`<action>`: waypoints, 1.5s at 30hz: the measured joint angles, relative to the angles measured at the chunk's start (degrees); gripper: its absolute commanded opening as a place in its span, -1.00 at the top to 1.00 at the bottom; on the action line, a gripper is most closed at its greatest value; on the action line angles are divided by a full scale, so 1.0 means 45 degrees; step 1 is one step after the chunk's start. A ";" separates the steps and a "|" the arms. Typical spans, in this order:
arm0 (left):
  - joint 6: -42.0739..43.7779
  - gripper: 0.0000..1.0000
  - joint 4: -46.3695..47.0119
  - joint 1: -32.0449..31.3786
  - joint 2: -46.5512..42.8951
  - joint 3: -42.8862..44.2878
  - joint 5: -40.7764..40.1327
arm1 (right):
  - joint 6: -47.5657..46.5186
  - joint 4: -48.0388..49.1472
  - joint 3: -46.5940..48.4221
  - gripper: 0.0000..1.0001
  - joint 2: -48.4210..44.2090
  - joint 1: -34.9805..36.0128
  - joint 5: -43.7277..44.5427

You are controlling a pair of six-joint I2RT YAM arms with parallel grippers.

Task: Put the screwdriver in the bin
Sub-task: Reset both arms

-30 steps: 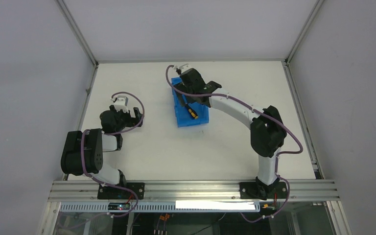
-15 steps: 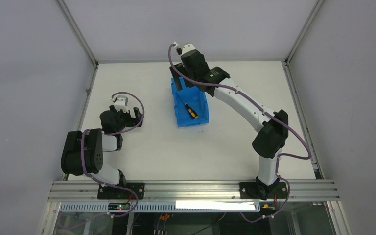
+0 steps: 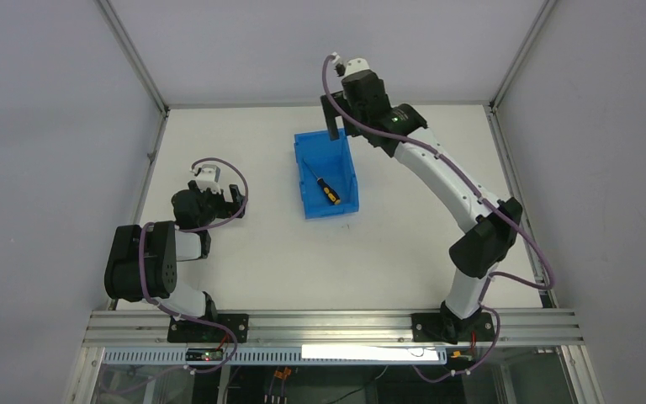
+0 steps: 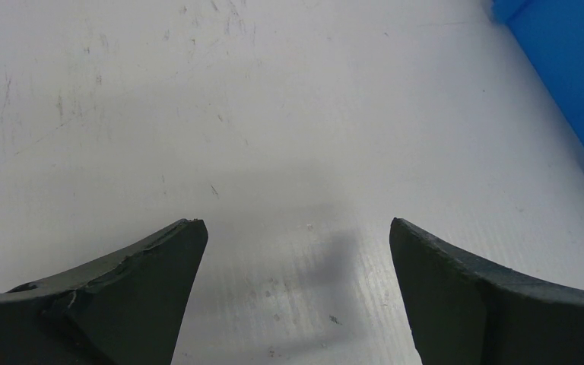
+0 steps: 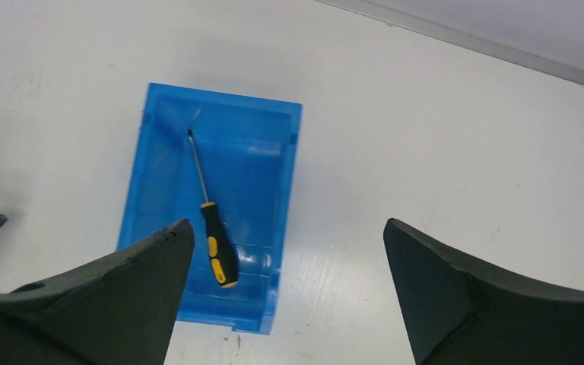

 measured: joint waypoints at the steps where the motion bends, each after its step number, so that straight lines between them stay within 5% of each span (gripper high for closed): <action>1: 0.0000 -0.98 0.0000 0.0000 0.0000 0.0000 0.0005 | 0.0005 0.0000 -0.0204 -0.98 -0.0180 -0.0228 -0.0029; 32: 0.0000 -0.98 0.0000 0.0000 0.0000 0.0000 0.0000 | 0.0262 -0.0695 -0.2769 -0.98 -0.2837 -0.8427 -0.3648; 45: 0.0000 -0.98 -0.0005 0.0000 0.0000 0.0000 0.0000 | 0.0437 -0.1234 -0.2769 -0.98 -0.2832 -0.8762 -0.4503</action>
